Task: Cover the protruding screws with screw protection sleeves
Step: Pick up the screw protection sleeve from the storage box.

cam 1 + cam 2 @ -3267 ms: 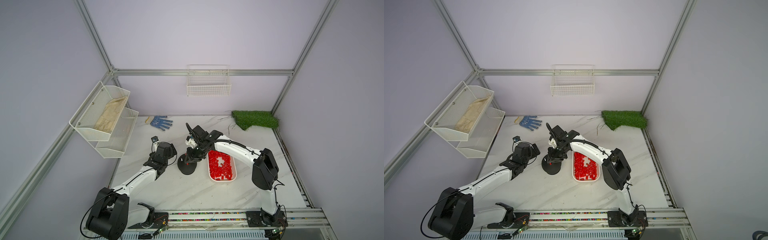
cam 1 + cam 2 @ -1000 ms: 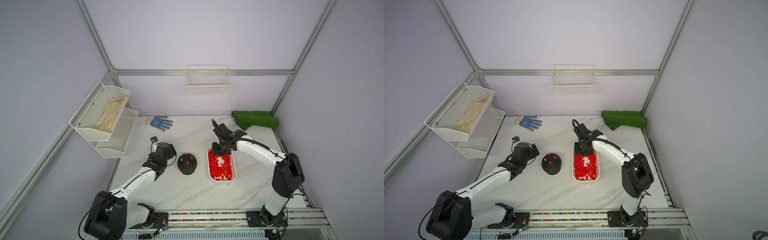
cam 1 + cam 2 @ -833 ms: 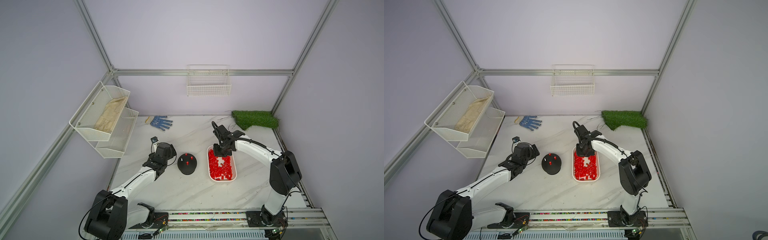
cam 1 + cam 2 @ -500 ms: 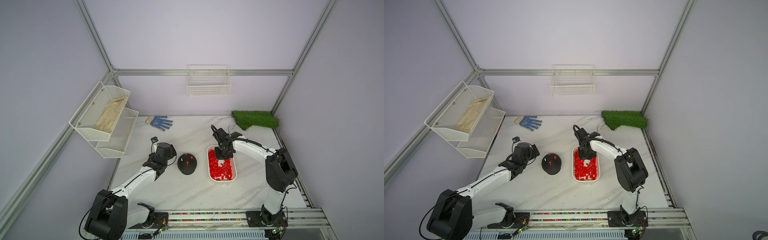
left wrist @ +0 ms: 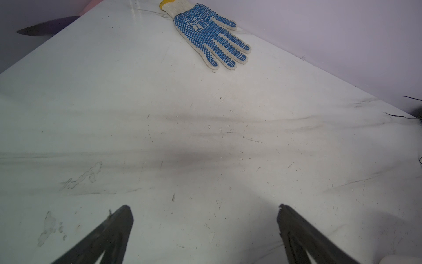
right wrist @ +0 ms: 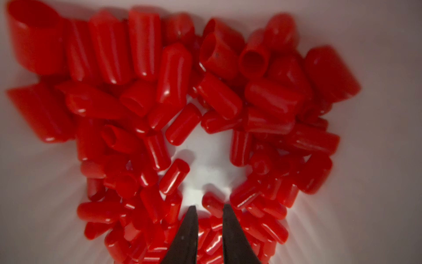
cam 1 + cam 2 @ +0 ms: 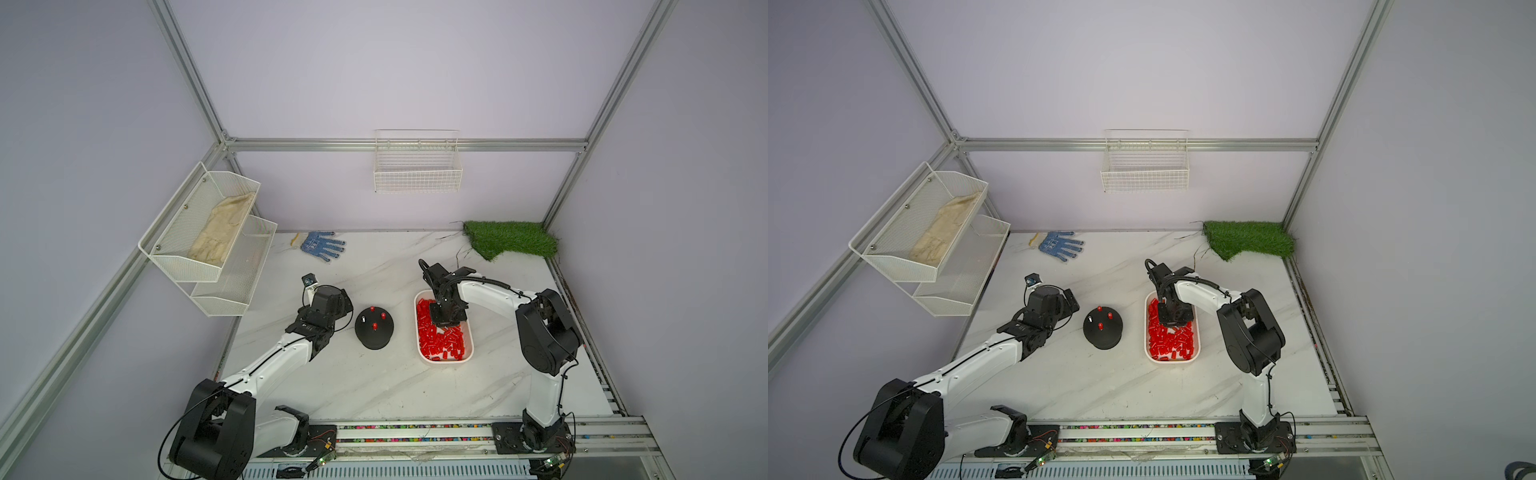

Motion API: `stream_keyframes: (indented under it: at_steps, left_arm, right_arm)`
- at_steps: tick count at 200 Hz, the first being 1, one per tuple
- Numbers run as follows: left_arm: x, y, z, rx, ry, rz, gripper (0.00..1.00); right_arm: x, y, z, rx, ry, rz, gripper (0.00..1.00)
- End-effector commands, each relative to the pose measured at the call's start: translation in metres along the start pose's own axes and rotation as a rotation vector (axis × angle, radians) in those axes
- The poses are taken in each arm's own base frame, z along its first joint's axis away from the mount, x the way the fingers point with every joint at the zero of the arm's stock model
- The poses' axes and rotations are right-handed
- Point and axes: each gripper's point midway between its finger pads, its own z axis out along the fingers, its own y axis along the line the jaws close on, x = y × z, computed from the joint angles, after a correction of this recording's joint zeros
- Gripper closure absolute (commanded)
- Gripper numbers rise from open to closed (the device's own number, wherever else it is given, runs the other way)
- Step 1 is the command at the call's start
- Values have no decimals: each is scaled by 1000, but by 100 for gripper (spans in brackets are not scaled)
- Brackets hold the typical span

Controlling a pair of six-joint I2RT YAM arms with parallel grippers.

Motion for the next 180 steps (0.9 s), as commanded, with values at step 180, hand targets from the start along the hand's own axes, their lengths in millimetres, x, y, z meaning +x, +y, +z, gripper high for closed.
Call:
stream_keyframes:
  at_steps: [180]
  left_arm:
    - [-12, -6, -2, 8, -37, -13, 0]
  right_arm:
    - [-2, 0, 14, 9, 43, -49, 77]
